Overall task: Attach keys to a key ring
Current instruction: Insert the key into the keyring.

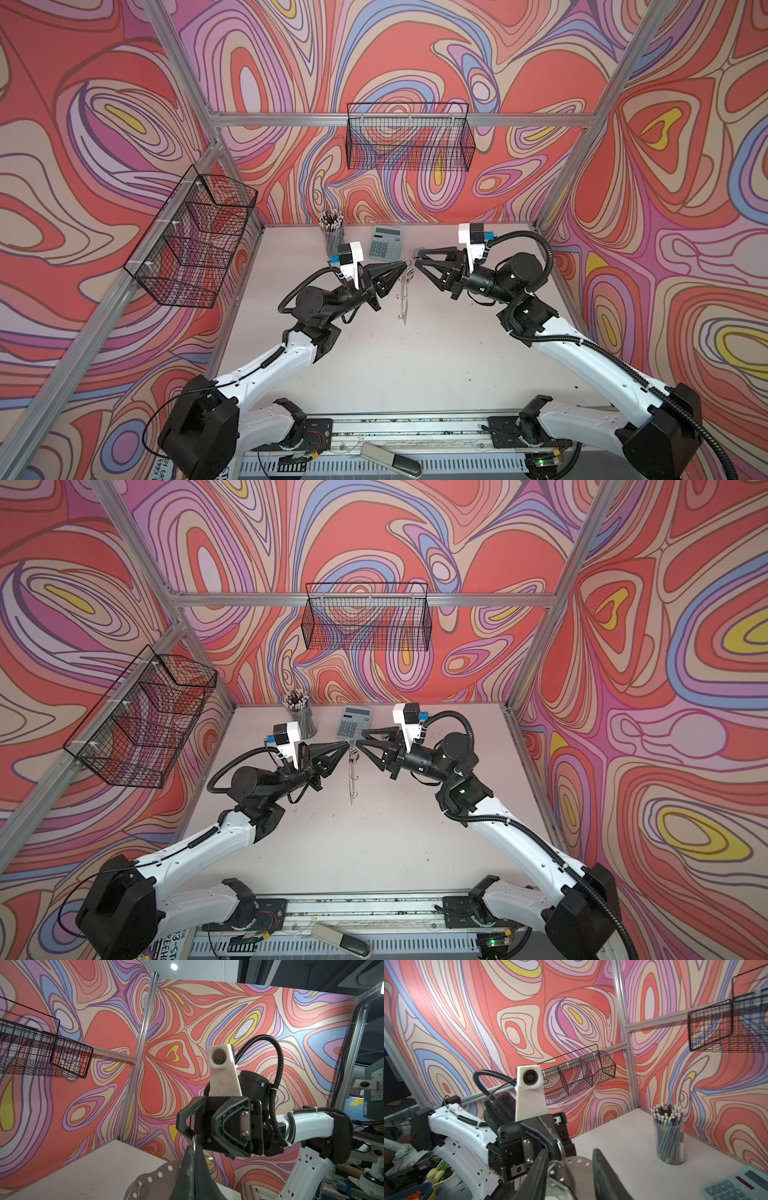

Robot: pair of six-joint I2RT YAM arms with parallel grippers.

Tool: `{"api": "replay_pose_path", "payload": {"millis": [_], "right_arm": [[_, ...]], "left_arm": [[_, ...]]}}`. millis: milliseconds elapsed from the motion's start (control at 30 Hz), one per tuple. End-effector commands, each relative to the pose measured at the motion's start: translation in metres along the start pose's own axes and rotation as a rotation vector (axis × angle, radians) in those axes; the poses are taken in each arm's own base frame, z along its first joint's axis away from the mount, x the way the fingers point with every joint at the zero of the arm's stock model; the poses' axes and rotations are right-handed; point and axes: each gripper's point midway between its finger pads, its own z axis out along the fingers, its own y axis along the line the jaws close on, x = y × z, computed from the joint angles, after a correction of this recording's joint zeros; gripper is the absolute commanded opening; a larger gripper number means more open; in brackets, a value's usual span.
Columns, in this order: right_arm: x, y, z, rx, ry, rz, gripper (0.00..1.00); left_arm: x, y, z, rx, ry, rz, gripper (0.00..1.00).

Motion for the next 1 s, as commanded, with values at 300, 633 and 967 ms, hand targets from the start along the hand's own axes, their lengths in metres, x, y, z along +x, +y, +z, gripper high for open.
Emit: {"api": "replay_pose_path", "payload": {"millis": [300,633,967], "right_arm": [[0.01,0.0,0.005,-0.044,0.011,0.017,0.27],[0.016,0.012,0.012,-0.123,0.048,0.038,0.17],[0.021,0.011,0.012,-0.115,0.067,0.033,0.0]], "left_arm": [[-0.029,-0.02,0.001,0.082,-0.085,0.031,0.0],[-0.027,-0.019,0.004,0.092,-0.078,0.013,0.0],[-0.025,-0.018,0.004,0.092,-0.073,0.012,0.0]]}}
